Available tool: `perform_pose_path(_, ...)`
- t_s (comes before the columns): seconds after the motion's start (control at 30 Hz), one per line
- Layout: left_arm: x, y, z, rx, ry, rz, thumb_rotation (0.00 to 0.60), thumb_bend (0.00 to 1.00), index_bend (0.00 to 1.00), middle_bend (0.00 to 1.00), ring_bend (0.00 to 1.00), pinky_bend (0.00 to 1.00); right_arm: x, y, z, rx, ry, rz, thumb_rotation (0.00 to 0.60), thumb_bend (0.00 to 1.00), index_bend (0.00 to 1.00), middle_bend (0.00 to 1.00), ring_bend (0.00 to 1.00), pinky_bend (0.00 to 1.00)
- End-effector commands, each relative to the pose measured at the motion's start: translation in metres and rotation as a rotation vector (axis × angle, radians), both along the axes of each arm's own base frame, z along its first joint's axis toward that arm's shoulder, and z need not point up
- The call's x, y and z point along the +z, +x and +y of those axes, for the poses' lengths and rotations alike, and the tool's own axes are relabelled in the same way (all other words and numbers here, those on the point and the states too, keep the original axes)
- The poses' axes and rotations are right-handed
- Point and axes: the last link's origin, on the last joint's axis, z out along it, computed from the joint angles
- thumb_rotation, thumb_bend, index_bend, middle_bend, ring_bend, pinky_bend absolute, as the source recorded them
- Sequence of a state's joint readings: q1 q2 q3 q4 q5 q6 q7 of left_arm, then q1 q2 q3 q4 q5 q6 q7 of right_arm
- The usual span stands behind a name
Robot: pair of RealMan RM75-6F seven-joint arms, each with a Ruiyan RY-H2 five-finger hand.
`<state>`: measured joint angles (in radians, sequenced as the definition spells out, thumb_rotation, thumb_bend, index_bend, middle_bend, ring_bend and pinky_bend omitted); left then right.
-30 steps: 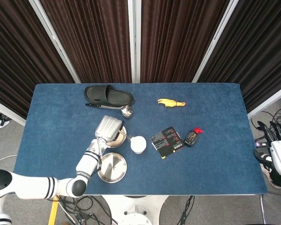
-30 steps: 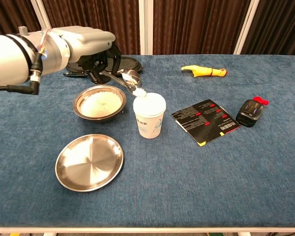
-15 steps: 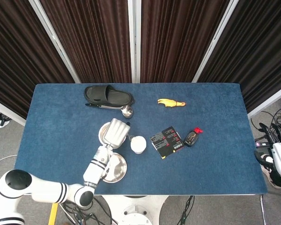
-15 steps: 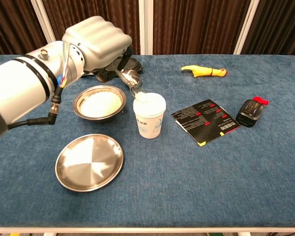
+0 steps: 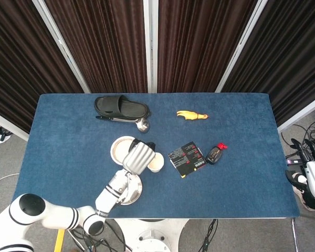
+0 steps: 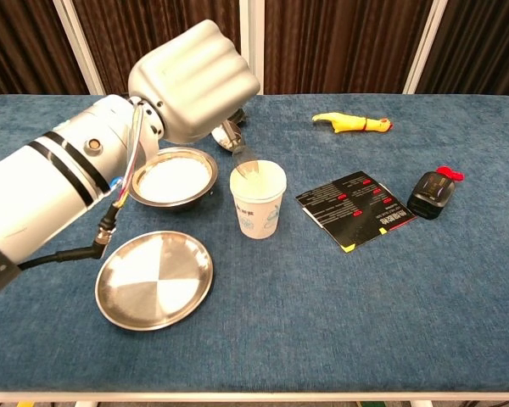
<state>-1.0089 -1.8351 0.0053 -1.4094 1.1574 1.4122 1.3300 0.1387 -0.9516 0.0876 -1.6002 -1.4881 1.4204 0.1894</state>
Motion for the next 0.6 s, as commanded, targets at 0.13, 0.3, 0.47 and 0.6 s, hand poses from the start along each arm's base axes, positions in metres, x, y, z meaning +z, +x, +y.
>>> perform_pose_path(0.13, 0.001, 0.002, -0.003, -0.051, 0.031, 0.032, 0.6, 0.52, 0.62, 0.94, 0.95, 1.0, -0.001, 0.001, 0.001, 0.005, 0.0, -0.006, 0.6, 0.23, 0.05, 0.21, 0.0, 0.04)
perform_pose_path(0.3, 0.001, 0.0, -0.003, -0.044, 0.053, 0.078, 0.6, 0.52, 0.62, 0.94, 0.94, 1.0, 0.0, 0.002, 0.002, 0.01, -0.002, -0.006, 0.6, 0.23, 0.05, 0.21, 0.0, 0.04)
perform_pose_path(0.47, 0.006, 0.0, -0.002, -0.005, 0.039, 0.029, 0.6, 0.52, 0.62, 0.94, 0.94, 1.0, 0.0, 0.002, 0.002, 0.011, -0.001, -0.006, 0.6, 0.23, 0.05, 0.21, 0.0, 0.04)
perform_pose_path(0.6, 0.011, -0.002, 0.0, 0.044, -0.01, -0.046, 0.6, 0.52, 0.62, 0.94, 0.94, 1.0, 0.0, 0.003, 0.002, 0.015, -0.001, -0.008, 0.6, 0.23, 0.05, 0.21, 0.0, 0.04)
